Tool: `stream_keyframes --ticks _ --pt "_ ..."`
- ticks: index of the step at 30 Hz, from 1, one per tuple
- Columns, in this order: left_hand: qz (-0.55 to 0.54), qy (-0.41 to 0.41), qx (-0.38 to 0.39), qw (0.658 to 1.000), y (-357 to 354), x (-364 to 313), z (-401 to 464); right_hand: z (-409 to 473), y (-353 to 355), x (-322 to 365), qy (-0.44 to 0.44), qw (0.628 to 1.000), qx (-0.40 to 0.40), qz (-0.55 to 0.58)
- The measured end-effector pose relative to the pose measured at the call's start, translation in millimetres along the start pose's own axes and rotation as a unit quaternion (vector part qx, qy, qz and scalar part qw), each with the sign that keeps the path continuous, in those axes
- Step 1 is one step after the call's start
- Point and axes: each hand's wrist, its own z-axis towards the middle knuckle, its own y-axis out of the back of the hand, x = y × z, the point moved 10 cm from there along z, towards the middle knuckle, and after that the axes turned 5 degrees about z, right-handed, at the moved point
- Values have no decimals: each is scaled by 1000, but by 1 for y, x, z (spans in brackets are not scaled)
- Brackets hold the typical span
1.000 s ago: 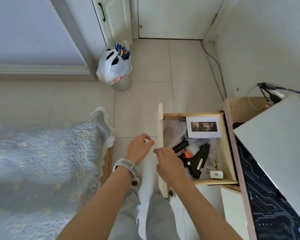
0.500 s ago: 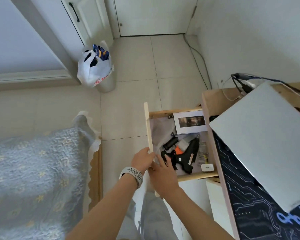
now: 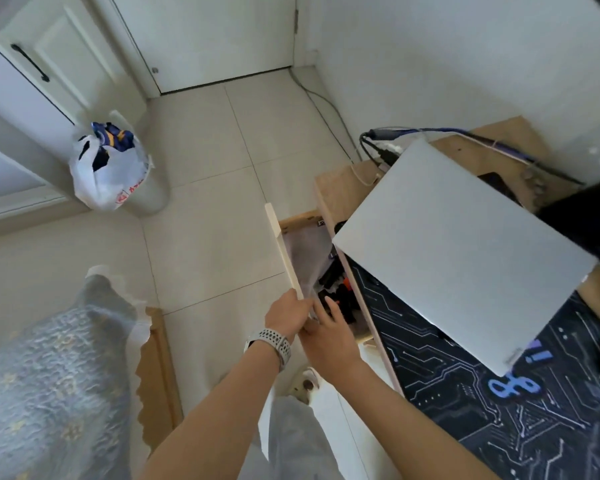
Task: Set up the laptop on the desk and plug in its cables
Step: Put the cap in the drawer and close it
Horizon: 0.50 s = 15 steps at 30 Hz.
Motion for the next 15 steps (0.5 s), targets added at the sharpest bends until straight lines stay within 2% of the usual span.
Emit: stream_keyframes --ticks 5,10,15 --pt "-44 12 35 998 -28 -27 5 -11 5 -34 -25 1000 6 -6" --pt "-137 29 80 987 -58 -47 12 -17 2 -65 -56 998 5 -43" --pt "-191 56 118 973 -81 -55 19 -21 -11 -80 -54 992 49 -99"
